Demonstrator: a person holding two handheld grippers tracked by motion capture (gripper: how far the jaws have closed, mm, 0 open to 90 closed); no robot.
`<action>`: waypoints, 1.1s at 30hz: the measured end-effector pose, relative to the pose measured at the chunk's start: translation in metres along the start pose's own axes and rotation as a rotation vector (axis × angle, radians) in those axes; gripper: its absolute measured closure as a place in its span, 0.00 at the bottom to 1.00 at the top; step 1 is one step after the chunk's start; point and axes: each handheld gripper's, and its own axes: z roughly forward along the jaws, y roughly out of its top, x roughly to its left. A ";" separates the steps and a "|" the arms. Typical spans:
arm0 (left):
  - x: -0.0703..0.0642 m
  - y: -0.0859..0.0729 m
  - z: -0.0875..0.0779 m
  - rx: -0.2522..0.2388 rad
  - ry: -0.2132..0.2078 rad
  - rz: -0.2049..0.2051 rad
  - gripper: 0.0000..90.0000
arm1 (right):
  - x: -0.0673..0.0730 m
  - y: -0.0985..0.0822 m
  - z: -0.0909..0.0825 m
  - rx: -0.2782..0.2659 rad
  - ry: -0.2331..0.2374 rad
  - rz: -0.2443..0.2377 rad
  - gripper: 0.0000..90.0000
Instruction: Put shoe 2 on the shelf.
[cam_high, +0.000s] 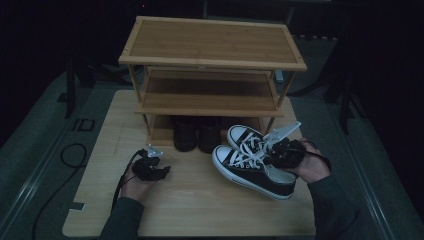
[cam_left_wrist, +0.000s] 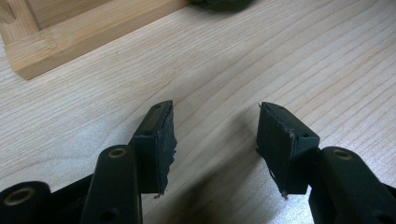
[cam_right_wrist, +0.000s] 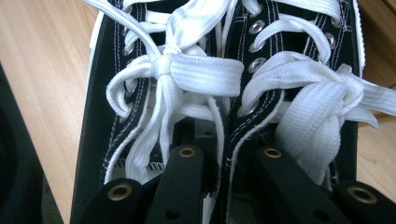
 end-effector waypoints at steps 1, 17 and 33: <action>0.000 0.000 0.000 0.000 0.000 0.000 0.52 | 0.000 0.003 -0.002 -0.008 0.002 -0.004 0.95; 0.000 0.000 0.000 -0.001 0.000 0.000 0.52 | 0.007 0.037 -0.022 -0.035 0.038 -0.096 0.95; 0.000 0.000 0.000 -0.001 -0.001 0.001 0.52 | 0.010 0.076 -0.036 -0.089 0.083 -0.164 0.95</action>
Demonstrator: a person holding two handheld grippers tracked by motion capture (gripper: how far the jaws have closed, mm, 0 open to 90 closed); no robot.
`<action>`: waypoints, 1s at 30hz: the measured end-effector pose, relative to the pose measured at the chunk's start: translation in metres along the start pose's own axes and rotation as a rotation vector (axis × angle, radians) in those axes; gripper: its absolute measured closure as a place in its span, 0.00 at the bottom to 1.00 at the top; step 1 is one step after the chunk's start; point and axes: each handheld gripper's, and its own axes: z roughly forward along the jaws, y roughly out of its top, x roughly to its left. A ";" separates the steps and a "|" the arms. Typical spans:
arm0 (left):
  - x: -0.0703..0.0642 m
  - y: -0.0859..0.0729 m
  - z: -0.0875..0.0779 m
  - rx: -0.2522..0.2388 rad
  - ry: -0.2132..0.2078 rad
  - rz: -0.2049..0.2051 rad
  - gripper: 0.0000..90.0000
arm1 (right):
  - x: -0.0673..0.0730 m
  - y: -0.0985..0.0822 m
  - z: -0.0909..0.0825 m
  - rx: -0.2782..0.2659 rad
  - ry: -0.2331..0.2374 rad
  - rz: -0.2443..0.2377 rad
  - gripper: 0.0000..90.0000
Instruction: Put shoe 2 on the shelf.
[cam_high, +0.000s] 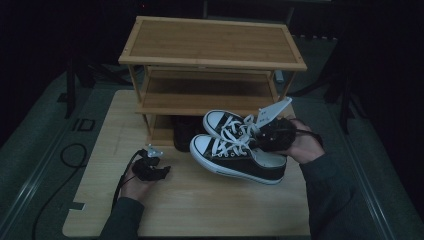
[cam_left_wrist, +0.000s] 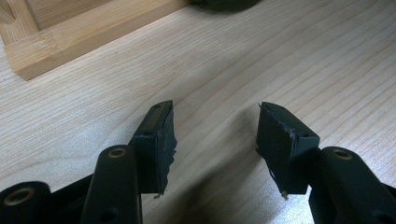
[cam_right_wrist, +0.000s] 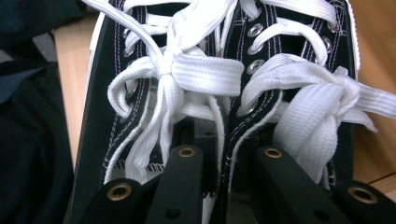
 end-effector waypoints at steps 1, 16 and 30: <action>0.000 0.000 0.000 0.000 0.000 0.000 0.52 | -0.002 0.003 0.000 -0.001 -0.003 0.002 0.95; 0.000 0.000 0.000 -0.001 -0.002 0.002 0.52 | -0.041 0.036 0.008 -0.048 -0.120 0.114 0.95; 0.000 0.000 0.000 -0.002 -0.002 0.002 0.52 | -0.060 0.048 0.027 -0.057 -0.258 0.248 0.95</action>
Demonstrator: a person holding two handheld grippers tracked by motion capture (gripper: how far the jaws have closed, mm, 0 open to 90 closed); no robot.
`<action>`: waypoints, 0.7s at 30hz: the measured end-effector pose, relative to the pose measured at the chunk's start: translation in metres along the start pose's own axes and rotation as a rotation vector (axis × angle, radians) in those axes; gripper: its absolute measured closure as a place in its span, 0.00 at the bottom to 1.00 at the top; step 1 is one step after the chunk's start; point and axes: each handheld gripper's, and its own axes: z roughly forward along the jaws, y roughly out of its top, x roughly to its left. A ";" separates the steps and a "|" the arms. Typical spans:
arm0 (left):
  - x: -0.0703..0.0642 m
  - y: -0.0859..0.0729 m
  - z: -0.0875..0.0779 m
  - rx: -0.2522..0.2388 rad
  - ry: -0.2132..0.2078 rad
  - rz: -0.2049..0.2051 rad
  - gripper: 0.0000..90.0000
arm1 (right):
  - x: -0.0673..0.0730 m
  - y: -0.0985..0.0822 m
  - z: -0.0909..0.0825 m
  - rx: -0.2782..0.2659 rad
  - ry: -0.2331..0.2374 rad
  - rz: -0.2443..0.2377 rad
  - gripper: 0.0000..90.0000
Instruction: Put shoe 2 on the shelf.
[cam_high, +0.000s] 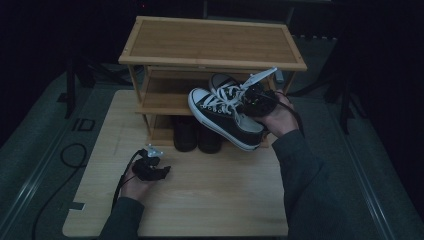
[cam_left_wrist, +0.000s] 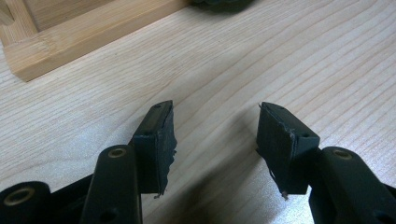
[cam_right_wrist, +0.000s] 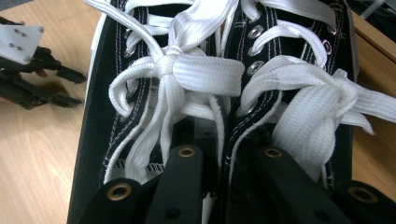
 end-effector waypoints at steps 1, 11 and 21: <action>0.000 0.000 0.000 0.000 0.000 0.000 0.52 | 0.000 0.000 0.001 0.000 -0.004 0.001 0.95; 0.000 0.000 0.000 0.001 0.000 0.003 0.52 | 0.008 0.008 0.010 -0.007 -0.119 0.054 0.94; 0.000 0.000 0.000 0.002 0.000 0.003 0.52 | 0.016 0.010 0.021 -0.072 -0.250 0.189 0.94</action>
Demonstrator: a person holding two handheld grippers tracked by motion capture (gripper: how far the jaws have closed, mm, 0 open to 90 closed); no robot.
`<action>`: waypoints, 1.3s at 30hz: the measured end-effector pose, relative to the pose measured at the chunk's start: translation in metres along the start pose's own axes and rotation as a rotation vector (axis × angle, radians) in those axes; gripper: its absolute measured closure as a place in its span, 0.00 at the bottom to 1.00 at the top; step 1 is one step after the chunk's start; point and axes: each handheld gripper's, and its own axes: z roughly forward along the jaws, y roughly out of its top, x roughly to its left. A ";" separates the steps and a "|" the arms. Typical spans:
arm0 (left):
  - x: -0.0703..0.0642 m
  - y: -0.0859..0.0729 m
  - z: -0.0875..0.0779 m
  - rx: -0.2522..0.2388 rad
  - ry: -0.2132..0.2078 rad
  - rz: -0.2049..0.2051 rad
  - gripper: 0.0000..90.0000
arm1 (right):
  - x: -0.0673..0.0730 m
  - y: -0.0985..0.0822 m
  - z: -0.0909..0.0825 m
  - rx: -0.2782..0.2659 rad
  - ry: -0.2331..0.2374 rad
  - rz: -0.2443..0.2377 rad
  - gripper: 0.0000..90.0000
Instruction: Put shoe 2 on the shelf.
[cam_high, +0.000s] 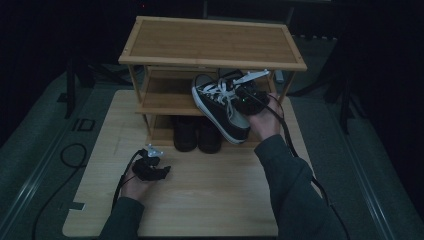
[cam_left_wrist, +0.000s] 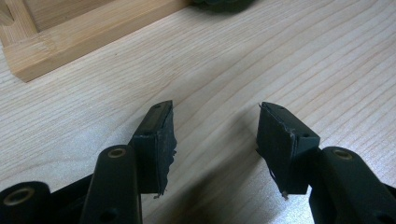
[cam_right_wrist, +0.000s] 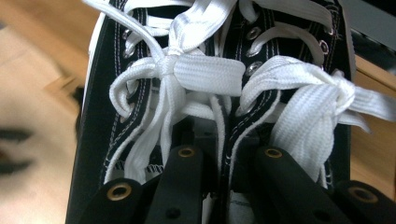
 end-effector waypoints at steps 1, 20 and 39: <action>0.000 0.000 0.000 0.000 0.000 0.001 0.52 | 0.000 0.001 0.000 -0.002 -0.017 0.011 0.91; -0.001 0.000 0.000 -0.001 0.001 -0.002 0.52 | -0.024 0.006 -0.023 0.076 0.121 -0.281 0.61; -0.002 0.005 -0.003 0.059 0.012 0.002 0.59 | -0.029 0.006 -0.040 0.027 0.252 -0.279 0.64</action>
